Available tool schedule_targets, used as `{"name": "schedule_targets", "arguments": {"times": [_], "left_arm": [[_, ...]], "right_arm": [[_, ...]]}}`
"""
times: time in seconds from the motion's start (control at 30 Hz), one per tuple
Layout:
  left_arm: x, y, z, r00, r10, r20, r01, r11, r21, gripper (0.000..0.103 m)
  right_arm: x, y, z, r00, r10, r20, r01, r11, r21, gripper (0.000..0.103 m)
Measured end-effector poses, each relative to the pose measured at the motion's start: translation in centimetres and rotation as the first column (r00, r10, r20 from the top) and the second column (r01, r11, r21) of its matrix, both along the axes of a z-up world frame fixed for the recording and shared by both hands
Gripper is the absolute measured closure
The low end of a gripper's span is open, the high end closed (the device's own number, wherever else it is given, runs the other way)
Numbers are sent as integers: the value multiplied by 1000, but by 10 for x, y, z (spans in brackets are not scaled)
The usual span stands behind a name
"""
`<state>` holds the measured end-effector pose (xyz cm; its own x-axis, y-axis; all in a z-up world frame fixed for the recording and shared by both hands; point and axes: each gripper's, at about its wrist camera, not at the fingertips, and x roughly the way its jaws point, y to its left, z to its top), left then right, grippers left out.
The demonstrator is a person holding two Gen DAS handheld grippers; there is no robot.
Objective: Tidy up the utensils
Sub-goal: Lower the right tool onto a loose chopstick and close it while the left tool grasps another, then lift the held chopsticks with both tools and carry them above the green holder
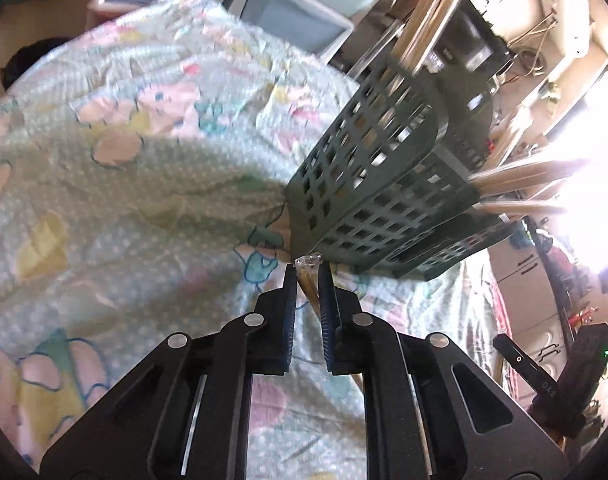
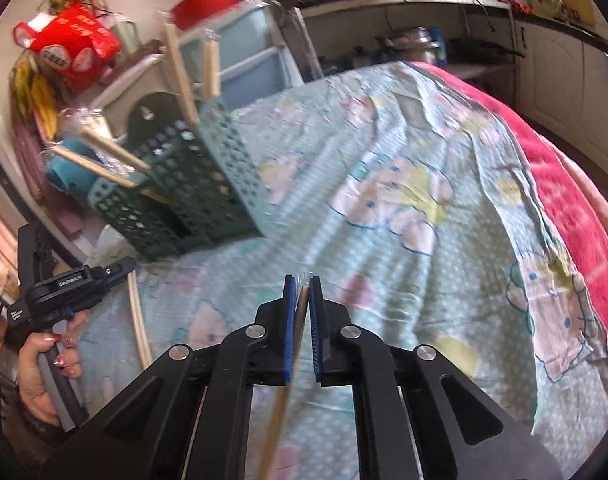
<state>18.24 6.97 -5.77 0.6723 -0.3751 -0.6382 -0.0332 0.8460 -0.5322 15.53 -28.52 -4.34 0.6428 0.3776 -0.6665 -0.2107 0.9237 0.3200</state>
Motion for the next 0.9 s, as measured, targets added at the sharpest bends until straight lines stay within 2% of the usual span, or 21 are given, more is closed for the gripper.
{"name": "schedule_targets", "arguments": {"times": [0.17,0.5,0.9], "left_arm": [[-17,5,22,998,1,62,-2,1000,11,97],[-40,5,71,981,-3,193,-1,1000,21,99],[-59,-5,129,939,-42,341,31,999,40,99]], "right_arm": [[-9,21,17,996,76,47,-76,997,-11,98],[-26,49,69,969,184,166,-197,978,65,98],[-41,71,131,904,254,343,-292,954,63,98]]}}
